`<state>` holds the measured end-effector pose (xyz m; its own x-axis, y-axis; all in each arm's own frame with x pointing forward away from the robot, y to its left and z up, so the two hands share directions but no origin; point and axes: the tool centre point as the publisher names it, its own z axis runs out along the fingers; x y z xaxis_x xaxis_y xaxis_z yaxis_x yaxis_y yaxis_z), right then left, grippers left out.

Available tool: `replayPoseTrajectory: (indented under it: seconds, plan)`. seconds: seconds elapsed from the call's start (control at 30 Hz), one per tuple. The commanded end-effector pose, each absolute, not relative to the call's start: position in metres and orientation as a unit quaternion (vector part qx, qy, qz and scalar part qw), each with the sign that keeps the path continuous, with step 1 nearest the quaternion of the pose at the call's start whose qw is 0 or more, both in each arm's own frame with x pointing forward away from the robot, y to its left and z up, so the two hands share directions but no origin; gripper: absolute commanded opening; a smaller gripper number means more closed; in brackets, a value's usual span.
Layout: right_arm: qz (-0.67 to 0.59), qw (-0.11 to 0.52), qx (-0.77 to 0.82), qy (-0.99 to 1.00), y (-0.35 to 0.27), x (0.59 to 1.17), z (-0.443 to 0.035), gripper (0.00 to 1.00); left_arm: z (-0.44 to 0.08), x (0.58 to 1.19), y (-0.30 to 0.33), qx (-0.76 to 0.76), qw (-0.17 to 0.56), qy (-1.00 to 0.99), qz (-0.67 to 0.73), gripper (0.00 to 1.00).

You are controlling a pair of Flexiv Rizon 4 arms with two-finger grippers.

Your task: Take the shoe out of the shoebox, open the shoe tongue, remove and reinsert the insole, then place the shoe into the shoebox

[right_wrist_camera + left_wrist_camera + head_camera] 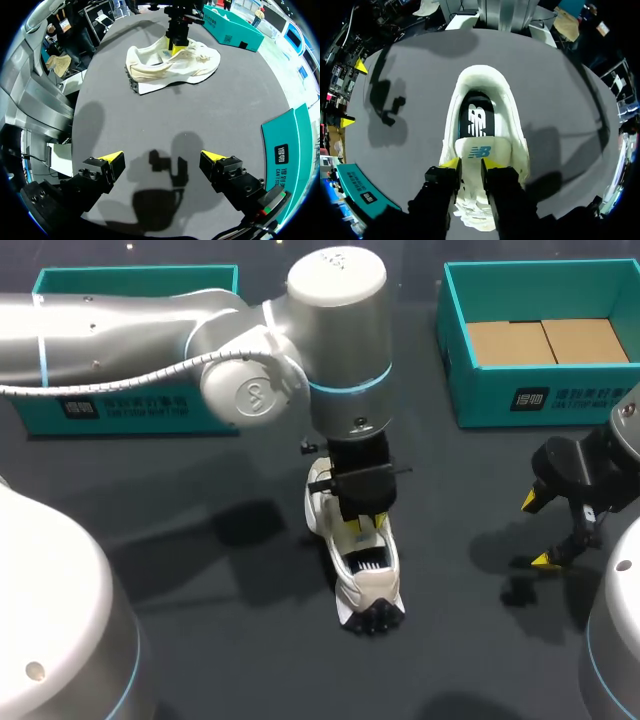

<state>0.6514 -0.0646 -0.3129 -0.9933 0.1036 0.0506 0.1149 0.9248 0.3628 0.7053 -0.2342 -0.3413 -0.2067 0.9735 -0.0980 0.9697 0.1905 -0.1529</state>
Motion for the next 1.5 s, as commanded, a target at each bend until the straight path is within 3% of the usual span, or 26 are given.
replayPoseTrajectory:
  seconds: [0.03, 0.3, 0.63, 0.77, 0.8, 0.83, 0.87, 1.33, 1.5]
  plan:
    - [-0.185, 0.014, -0.056, -0.981, -0.065, 0.649, -0.313, 1.00, -0.343, 0.697, -0.224, -0.630, 0.007, -0.772, 0.089, 0.28]
    - [-0.185, 0.014, -0.056, -0.981, -0.065, 0.649, -0.313, 1.00, -0.371, 0.692, -0.226, -0.626, 0.009, -0.774, 0.098, 0.32]
    - [-0.185, 0.014, -0.056, -0.981, -0.065, 0.649, -0.313, 1.00, -0.306, 0.675, -0.217, -0.634, -0.052, -0.766, 0.098, 0.33]
    - [-0.185, 0.014, -0.056, -0.981, -0.065, 0.649, -0.313, 1.00, -0.281, 0.667, -0.216, -0.618, -0.053, -0.781, 0.078, 0.41]
    - [-0.185, 0.014, -0.056, -0.981, -0.065, 0.649, -0.313, 1.00, -0.277, 0.665, -0.215, -0.609, -0.053, -0.787, 0.080, 0.46]
    - [-0.185, 0.014, -0.056, -0.981, -0.065, 0.649, -0.313, 1.00, -0.273, 0.664, -0.215, -0.595, -0.040, -0.799, 0.078, 0.66]
    - [-0.185, 0.014, -0.056, -0.981, -0.065, 0.649, -0.313, 1.00, -0.270, 0.662, -0.216, -0.581, -0.020, -0.810, 0.074, 1.00]
    - [-0.185, 0.014, -0.056, -0.981, -0.065, 0.649, -0.313, 1.00, -0.267, 0.659, -0.216, -0.573, -0.019, -0.815, 0.086, 1.00]
    - [-0.185, 0.014, -0.056, -0.981, -0.065, 0.649, -0.313, 1.00, -0.278, 0.628, -0.209, -0.358, 0.007, -0.928, 0.105, 1.00]
